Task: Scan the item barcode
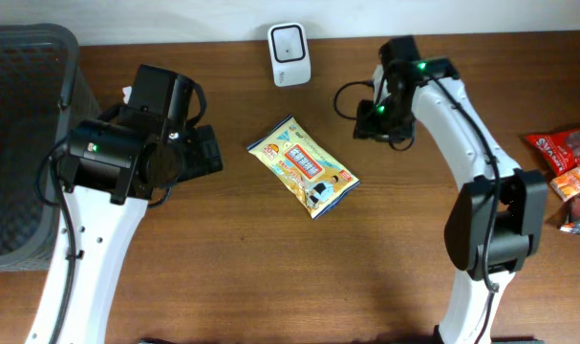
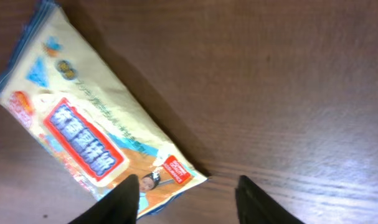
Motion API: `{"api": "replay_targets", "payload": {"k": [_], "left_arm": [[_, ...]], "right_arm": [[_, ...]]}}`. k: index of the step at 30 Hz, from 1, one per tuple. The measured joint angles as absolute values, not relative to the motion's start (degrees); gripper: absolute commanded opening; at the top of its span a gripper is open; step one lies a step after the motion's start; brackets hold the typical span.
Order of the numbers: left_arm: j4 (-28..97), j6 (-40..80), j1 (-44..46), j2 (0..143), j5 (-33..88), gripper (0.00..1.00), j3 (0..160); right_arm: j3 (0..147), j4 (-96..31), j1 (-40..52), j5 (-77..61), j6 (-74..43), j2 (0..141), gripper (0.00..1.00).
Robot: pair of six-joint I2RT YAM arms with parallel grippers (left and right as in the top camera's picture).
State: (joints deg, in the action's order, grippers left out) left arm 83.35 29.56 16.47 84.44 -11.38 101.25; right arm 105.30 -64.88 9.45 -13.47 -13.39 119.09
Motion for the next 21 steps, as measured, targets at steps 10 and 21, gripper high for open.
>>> {"api": "replay_targets", "payload": {"k": [10,21], "left_arm": [[83.3,29.6,16.5,84.4,-11.4,0.99,101.3],[83.3,29.6,16.5,84.4,-11.4,0.99,101.2]], "right_arm": [[97.6,-58.1,28.8,-18.9,-27.6,122.0,0.76],[103.1,-66.4,18.2,0.6,-28.0,122.7,0.82]]}}
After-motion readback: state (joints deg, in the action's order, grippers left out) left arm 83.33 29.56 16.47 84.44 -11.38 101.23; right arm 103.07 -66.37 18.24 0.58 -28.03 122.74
